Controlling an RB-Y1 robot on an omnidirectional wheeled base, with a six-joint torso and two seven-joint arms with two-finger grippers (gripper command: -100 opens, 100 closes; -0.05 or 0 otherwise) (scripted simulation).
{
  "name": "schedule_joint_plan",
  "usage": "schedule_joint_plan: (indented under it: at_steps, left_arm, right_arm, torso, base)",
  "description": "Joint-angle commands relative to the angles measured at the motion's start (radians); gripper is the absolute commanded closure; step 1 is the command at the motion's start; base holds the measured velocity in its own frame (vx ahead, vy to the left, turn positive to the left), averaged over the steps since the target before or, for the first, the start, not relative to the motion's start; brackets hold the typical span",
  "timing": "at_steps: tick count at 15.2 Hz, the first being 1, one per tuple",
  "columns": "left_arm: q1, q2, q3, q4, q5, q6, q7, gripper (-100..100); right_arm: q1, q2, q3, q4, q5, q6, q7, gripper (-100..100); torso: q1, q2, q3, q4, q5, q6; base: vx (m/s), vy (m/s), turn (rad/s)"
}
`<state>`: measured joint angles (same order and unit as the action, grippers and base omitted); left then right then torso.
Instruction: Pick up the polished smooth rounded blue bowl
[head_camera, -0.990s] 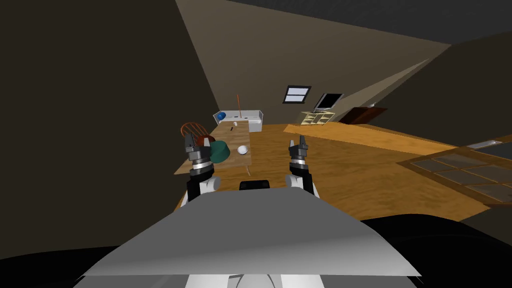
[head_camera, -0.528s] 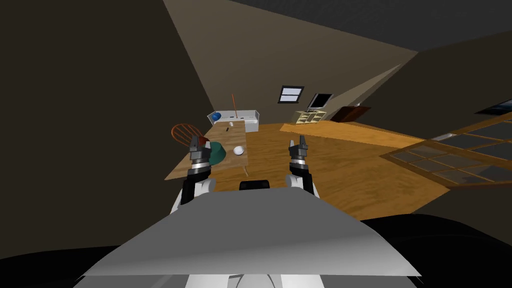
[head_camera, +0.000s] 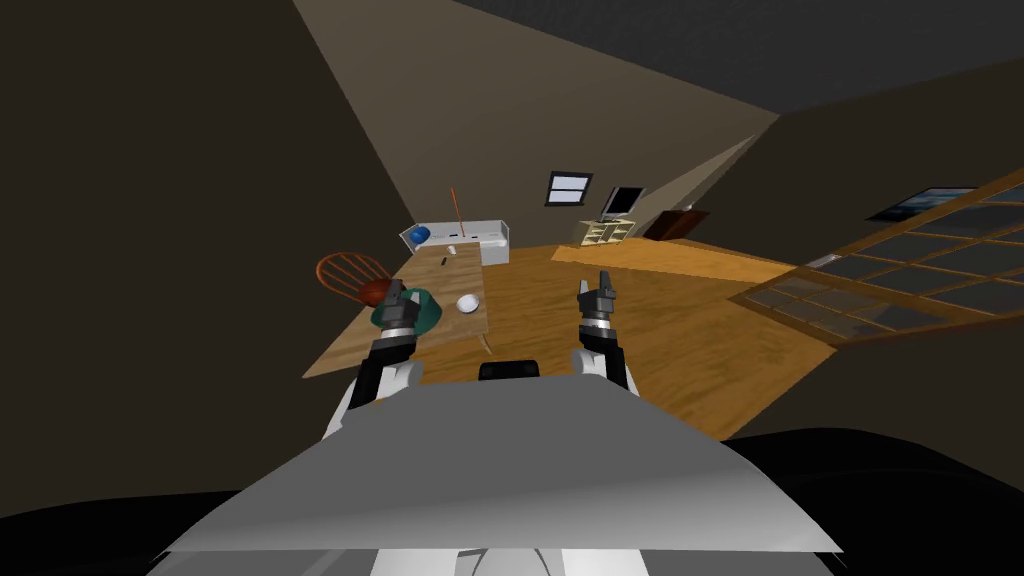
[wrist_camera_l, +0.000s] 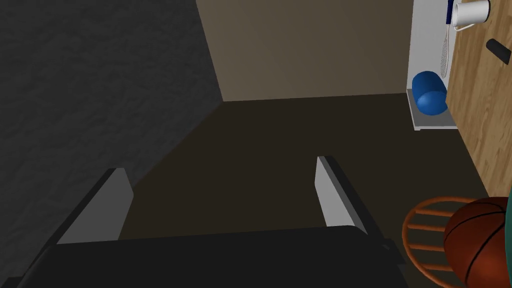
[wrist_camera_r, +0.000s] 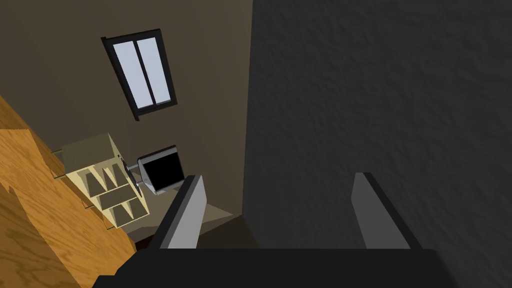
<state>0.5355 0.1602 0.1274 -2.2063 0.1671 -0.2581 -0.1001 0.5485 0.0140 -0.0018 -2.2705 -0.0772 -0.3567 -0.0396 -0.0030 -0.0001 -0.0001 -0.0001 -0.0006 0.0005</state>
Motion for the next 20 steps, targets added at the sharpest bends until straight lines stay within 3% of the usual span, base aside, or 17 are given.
schedule_joint_plan:
  at_steps: [1, 2, 3, 5, 6, 8, 9, 11, 12, 14, 15, 17, 18, 20]
  left_arm:
    - [0.003, 0.008, 0.016, 0.002, 0.009, 0.05, -0.001, -100]
    - [0.003, 0.008, 0.016, 0.002, 0.009, 0.052, -0.001, -100]
    - [0.01, 0.017, 0.037, 0.01, 0.022, 0.088, -0.003, -100]
    - [0.01, 0.017, 0.037, 0.01, 0.022, 0.105, -0.003, -100]
    - [0.016, 0.024, 0.058, 0.018, 0.035, 0.14, -0.004, -100]
    - [0.016, 0.024, 0.058, 0.018, 0.035, 0.16, -0.004, -100]
    - [0.023, 0.03, 0.081, 0.027, 0.048, 0.188, -0.006, -100]
    - [0.023, 0.03, 0.081, 0.027, 0.048, 0.217, -0.006, -100]
    - [0.03, 0.035, 0.104, 0.036, 0.062, 0.247, -0.007, -100]
    - [0.03, 0.035, 0.104, 0.036, 0.062, 0.277, -0.007, -100]
    - [0.037, 0.038, 0.127, 0.045, 0.076, 0.302, -0.009, -100]
    - [0.037, 0.038, 0.127, 0.045, 0.076, 0.337, -0.009, -100]
    - [0.044, 0.041, 0.152, 0.055, 0.09, 0.361, -0.011, -100]
    - [0.044, 0.041, 0.152, 0.055, 0.09, 0.4, -0.011, -100]
  right_arm:
    - [0.0, 0.0, 0.0, 0.0, 0.0, 0.0, 0.0, 0]
    - [0.0, 0.0, 0.0, 0.0, 0.0, 0.0, 0.0, 0]
    - [0.0, 0.0, 0.0, 0.0, 0.0, 0.0, 0.0, 0]
    - [0.0, 0.0, 0.0, 0.0, 0.0, 0.0, 0.0, 0]
    - [0.0, 0.0, 0.0, 0.0, 0.0, 0.0, 0.0, 0]
    - [0.0, 0.0, 0.0, 0.0, 0.0, 0.0, 0.0, 0]
    - [0.0, 0.0, 0.0, 0.0, 0.0, 0.0, 0.0, 0]
    - [0.0, 0.0, 0.0, 0.0, 0.0, 0.0, 0.0, 0]
    - [0.0, 0.0, 0.0, 0.0, 0.0, 0.0, 0.0, 0]
    - [0.0, 0.0, 0.0, 0.0, 0.0, 0.0, 0.0, 0]
    - [0.0, 0.0, 0.0, 0.0, 0.0, 0.0, 0.0, 0]
    - [0.0, 0.0, 0.0, 0.0, 0.0, 0.0, 0.0, 0]
    - [0.0, 0.0, 0.0, 0.0, 0.0, 0.0, 0.0, 0]
    - [0.0, 0.0, 0.0, 0.0, 0.0, 0.0, 0.0, 0]
  torso:
    - [0.0, 0.0, 0.0, 0.0, 0.0, 0.0]
    - [0.0, 0.0, 0.0, 0.0, 0.0, 0.0]
    - [0.001, 0.0, 0.0, 0.0, 0.0, 0.0]
    - [0.0, 0.0, 0.0, 0.0, 0.0, 0.0]
    - [0.0, 0.0, 0.0, 0.0, 0.0, 0.0]
    - [0.0, 0.0, 0.0, 0.0, 0.0, 0.0]
    - [0.001, 0.0, 0.0, 0.0, 0.0, 0.0]
    - [0.0, 0.0, 0.0, 0.0, 0.0, 0.0]
    - [0.0, 0.0, 0.0, 0.0, 0.0, 0.0]
    - [0.0, -0.001, -0.001, 0.0, 0.0, 0.0]
    - [0.0, -0.001, 0.0, 0.0, 0.0, 0.0]
    - [0.0, -0.001, 0.0, 0.0, 0.0, 0.0]
    - [0.001, -0.001, 0.0, 0.0, 0.0, -0.001]
    - [0.001, -0.001, -0.001, 0.0, 0.0, 0.0]
  base:
    - [0.005, -0.042, -0.139]
    - [0.003, -0.027, -0.056]
    - [0.009, -0.04, -0.164]
    - [0.007, -0.039, -0.106]
    - [0.01, -0.046, -0.163]
    - [0.014, -0.035, -0.108]
    - [0.017, -0.04, -0.141]
    - [0.016, -0.035, -0.117]
    - [0.022, -0.045, -0.15]
    - [0.023, -0.038, -0.12]
    - [0.018, -0.043, -0.184]
    - [0.019, -0.034, -0.114]
    - [0.027, -0.03, -0.167]
    - [0.029, -0.027, -0.116]
